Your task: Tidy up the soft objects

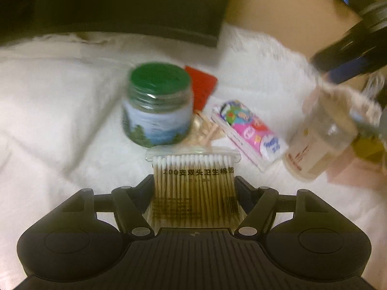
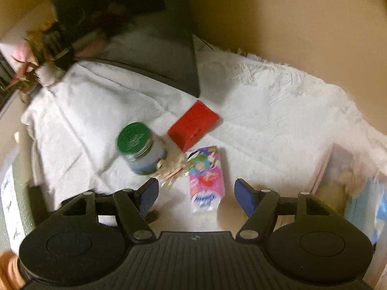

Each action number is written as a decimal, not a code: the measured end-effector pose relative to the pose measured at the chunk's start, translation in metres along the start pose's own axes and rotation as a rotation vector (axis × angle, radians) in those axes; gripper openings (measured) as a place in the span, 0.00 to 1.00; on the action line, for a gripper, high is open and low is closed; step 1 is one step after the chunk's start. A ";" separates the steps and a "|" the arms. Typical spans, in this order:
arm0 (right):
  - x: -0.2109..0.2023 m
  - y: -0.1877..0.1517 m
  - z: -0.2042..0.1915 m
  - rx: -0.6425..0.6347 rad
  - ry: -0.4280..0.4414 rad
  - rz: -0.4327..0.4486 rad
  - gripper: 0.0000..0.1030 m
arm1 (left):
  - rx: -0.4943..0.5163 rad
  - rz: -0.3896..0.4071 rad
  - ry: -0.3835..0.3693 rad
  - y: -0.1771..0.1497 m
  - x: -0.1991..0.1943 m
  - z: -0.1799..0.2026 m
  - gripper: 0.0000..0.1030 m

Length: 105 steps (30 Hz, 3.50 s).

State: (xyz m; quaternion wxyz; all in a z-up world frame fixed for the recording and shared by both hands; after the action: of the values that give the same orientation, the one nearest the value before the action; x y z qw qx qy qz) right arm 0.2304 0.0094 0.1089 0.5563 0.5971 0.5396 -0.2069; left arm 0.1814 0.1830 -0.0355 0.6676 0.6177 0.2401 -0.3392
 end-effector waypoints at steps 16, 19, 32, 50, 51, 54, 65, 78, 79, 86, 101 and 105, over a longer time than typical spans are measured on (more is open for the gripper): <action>0.162 0.013 0.013 0.057 -0.150 -0.449 0.64 | -0.205 0.031 0.074 -0.011 -0.045 -0.099 0.73; 0.171 0.006 0.006 0.006 -0.201 -0.477 0.44 | -0.201 0.071 0.087 -0.001 -0.053 -0.102 0.73; -0.097 0.045 0.014 0.086 -0.031 0.186 0.43 | -0.049 0.345 -0.049 0.120 -0.103 0.001 0.73; -0.216 -0.093 0.188 0.368 -0.323 0.404 0.43 | 0.271 0.004 -0.556 0.091 0.012 0.325 0.74; -0.208 -0.094 0.193 0.379 -0.329 0.394 0.43 | 0.337 -0.046 -0.506 0.080 0.026 0.333 0.76; -0.190 -0.100 0.207 0.410 -0.345 0.378 0.43 | 0.531 0.002 -0.371 0.054 0.043 0.340 0.79; -0.080 -0.098 0.241 0.517 -0.219 0.272 0.45 | 0.543 0.055 -0.347 0.058 0.035 0.321 0.79; -0.112 -0.113 0.233 0.529 -0.207 0.362 0.61 | 0.331 0.054 -0.405 0.079 0.007 0.292 0.18; -0.117 -0.113 0.231 0.529 -0.220 0.374 0.61 | 0.331 0.049 -0.419 0.078 0.013 0.296 0.18; -0.119 -0.110 0.243 0.518 -0.339 0.352 0.26 | 0.362 0.042 -0.419 0.080 0.037 0.318 0.19; -0.108 -0.129 0.243 0.561 -0.328 0.302 0.25 | 0.365 0.034 -0.420 0.076 0.032 0.307 0.21; -0.130 -0.120 0.224 0.501 -0.388 0.352 0.47 | 0.311 0.096 -0.448 0.076 0.002 0.287 0.21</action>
State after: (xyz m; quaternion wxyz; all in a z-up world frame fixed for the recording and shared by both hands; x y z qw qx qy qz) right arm 0.1619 -0.2673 0.0999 0.5120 0.7481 0.2455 -0.3434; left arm 0.2112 -0.1003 0.0479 0.6165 0.6331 0.0021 -0.4681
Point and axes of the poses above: each gripper's, at about its wrist camera, not at the fingertips, and x roughly the way its jaws point, z to its right, y to its top, the point moved 7 cm from there along x, roughly the way its jaws point, and after that the axes turned 7 degrees about y, right-handed, at the moved point
